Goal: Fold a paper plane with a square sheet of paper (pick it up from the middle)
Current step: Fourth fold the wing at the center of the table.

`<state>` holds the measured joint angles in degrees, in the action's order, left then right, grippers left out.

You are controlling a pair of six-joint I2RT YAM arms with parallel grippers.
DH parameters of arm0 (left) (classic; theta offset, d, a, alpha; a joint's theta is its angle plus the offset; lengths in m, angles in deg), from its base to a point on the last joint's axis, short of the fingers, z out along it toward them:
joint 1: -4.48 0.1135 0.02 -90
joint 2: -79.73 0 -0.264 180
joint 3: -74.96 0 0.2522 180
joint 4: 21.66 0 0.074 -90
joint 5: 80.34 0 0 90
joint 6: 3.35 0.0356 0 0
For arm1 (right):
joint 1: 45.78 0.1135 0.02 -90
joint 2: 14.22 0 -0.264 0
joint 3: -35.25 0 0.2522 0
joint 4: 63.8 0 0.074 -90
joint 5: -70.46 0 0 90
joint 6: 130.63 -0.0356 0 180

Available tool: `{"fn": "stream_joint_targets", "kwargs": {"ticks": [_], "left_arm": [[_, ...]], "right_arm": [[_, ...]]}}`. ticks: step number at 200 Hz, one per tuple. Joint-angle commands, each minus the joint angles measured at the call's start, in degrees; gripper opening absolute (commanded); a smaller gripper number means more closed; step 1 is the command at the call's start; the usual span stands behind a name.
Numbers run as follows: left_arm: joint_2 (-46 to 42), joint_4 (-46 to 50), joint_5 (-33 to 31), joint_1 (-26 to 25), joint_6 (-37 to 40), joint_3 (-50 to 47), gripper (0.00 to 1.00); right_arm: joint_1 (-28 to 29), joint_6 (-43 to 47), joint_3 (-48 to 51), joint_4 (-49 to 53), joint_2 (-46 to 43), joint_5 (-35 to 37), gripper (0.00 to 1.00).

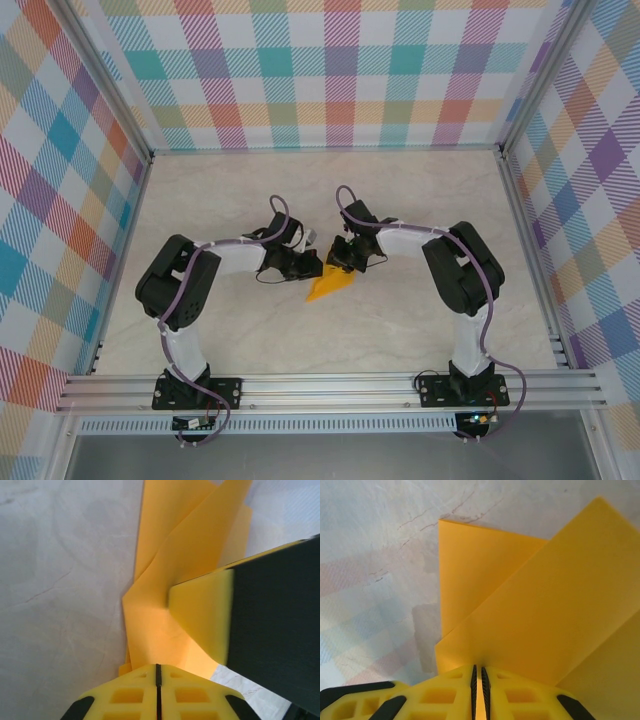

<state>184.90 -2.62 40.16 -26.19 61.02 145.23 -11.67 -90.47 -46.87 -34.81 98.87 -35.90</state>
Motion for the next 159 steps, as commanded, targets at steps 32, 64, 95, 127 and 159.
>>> {"fn": "stream_joint_targets", "kwargs": {"ticks": [32,64,95,127,159], "left_arm": [[-9.1,-0.4,-4.8,-0.2,-4.5,-4.8,0.20],[-11.8,-3.3,-3.2,-0.3,-5.8,-9.7,0.28],[-12.0,-2.9,-2.3,-0.3,-1.5,-10.8,0.34],[-10.8,-3.6,-0.6,-0.6,2.6,-10.8,0.34],[-9.5,-2.8,-0.1,-0.6,5.5,-9.9,0.29]], "right_arm": [[-0.4,-3.4,2.6,-0.2,1.0,2.5,0.14],[-0.4,-3.9,2.7,-1.1,0.4,2.1,0.14],[-0.4,-4.2,2.6,-1.9,0.2,1.1,0.14],[-0.4,-4.1,2.3,-2.1,-0.1,0.6,0.14],[-0.4,-4.0,2.3,-2.1,0.1,0.2,0.14]]}}
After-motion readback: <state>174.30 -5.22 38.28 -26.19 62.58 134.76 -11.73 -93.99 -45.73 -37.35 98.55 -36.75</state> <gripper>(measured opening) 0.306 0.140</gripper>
